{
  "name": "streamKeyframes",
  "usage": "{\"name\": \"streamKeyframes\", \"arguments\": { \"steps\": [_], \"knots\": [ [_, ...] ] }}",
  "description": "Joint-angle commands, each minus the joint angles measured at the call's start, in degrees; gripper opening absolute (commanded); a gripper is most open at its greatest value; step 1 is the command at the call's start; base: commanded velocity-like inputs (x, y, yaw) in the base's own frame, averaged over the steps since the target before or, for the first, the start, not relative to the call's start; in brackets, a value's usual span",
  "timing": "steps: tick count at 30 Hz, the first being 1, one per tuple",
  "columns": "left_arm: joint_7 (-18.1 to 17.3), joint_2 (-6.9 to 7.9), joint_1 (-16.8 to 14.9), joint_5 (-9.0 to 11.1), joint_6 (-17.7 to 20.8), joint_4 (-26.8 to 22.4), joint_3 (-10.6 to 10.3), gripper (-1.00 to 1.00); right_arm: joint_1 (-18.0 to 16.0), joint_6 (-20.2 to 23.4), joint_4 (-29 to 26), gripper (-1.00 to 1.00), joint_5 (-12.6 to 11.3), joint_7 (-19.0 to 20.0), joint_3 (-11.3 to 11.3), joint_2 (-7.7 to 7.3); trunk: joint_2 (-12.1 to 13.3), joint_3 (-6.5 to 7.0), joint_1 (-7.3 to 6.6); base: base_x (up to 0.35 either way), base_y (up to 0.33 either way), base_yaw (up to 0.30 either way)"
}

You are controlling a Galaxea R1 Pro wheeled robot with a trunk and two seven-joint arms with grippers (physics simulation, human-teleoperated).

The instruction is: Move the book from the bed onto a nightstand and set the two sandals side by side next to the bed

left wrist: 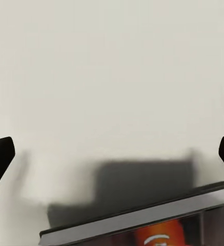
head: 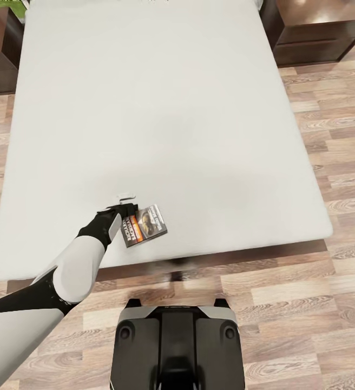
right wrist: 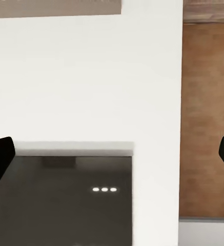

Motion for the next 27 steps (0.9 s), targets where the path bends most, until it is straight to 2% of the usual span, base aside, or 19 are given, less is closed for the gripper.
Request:
{"name": "streamKeyframes", "arguments": {
  "steps": [1, 9, 21, 27],
  "knots": [
    [0.0, -0.07, 0.0, -0.2, 0.2, -0.1, 0.2, 1.0, 0.0, 0.2, -0.1, 1.0, 0.6, 0.2, -0.5, -0.01, -0.1, 0.0, 0.04, 0.0, 0.0, -0.115],
    [-0.1, -0.11, 0.0, -0.2, 0.2, -0.2, 0.2, 1.0, 0.0, 0.2, -0.1, 1.0, 0.6, 0.2, -0.5, -0.02, -0.1, 0.33, 0.04, 0.0, 0.0, -0.112],
    [-0.1, -0.16, 0.0, -0.2, 0.2, -0.2, 0.2, 1.0, 0.0, 0.2, 0.0, 1.0, 0.6, 0.2, -0.5, 0.01, -0.1, 0.41, 0.04, 0.0, 0.0, -0.022],
    [-0.1, -0.3, 0.1, -0.2, 0.2, 0.0, 0.2, 1.0, 0.0, 0.2, 0.0, 1.0, 0.6, 0.2, -0.5, -0.02, -0.1, 0.41, 0.04, 0.0, 0.0, -0.146]
  ]
}}
